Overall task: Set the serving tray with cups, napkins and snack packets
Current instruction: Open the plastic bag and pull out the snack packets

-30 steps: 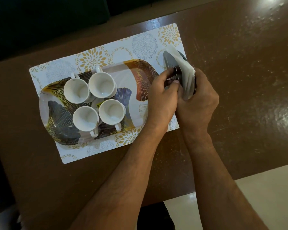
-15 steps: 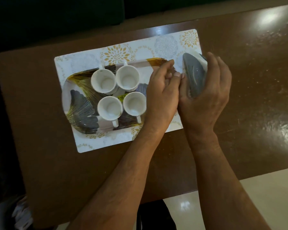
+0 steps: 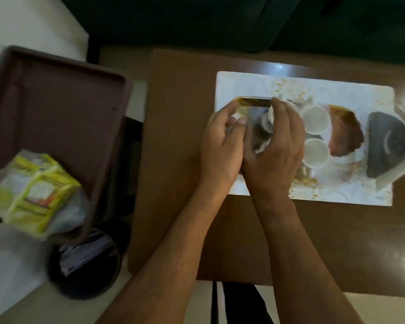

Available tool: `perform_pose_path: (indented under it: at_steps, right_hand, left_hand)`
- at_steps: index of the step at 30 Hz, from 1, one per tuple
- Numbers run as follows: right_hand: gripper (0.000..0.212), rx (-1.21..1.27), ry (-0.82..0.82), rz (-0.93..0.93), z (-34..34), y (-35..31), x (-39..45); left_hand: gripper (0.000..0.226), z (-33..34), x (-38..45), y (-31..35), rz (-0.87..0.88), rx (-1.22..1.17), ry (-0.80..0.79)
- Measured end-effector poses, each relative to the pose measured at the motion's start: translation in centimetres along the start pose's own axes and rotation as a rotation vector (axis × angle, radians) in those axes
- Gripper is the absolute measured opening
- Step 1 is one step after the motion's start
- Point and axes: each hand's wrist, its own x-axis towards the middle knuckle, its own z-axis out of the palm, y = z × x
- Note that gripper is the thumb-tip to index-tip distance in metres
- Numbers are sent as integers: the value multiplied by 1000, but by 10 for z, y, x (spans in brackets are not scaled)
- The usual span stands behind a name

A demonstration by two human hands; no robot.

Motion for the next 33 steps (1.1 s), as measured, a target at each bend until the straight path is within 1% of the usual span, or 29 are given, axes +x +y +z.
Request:
perform_pose_path:
  at_steps: [6, 10, 13, 16, 18, 21, 23, 24, 26, 28, 29, 30, 33]
  right_hand:
    - [53, 56, -177, -65, 51, -100, -42]
    - [52, 120, -286, -96, 84, -162, -77]
    - [48, 201, -425, -102, 108, -203, -104]
    - [46, 251, -613, -103, 128, -236, -129]
    - [48, 250, -784, -86, 139, -250, -141]
    - [61, 274, -1019, -20, 149, -274, -155]
    - [67, 269, -1063, 23, 155, -283, -160]
    - [66, 267, -1068, 47, 158, -284, -160]
    - [65, 275, -1101, 161, 164, -286, -157]
    - [83, 310, -1176, 302, 169, -286, -150]
    - [87, 316, -1213, 341, 169, -287, -148]
    - [84, 323, -1253, 352, 170, -286, -146]
    - [67, 275, -1319, 264, 168, -291, -141]
  left_hand:
    - [39, -130, -1, -13, -10, 23, 130]
    - [39, -212, -5, -31, 2, 11, 283]
    - [40, -267, -15, -45, -8, 17, 358]
    - [39, -313, -28, -59, -9, 56, 435]
    - [38, -334, -34, -68, -21, 37, 495]
    - [32, -357, -42, -77, -50, -57, 579]
    - [28, -365, -45, -80, -52, -97, 628]
    - [27, -368, -46, -82, -54, -119, 649]
    - [26, -375, -46, -85, -64, -149, 676]
    - [24, -380, -46, -86, -66, -164, 696]
    - [24, -383, -46, -87, -64, -179, 700]
    - [23, -385, -46, -87, -64, -203, 698]
    - [24, -388, -44, -88, -50, -225, 671]
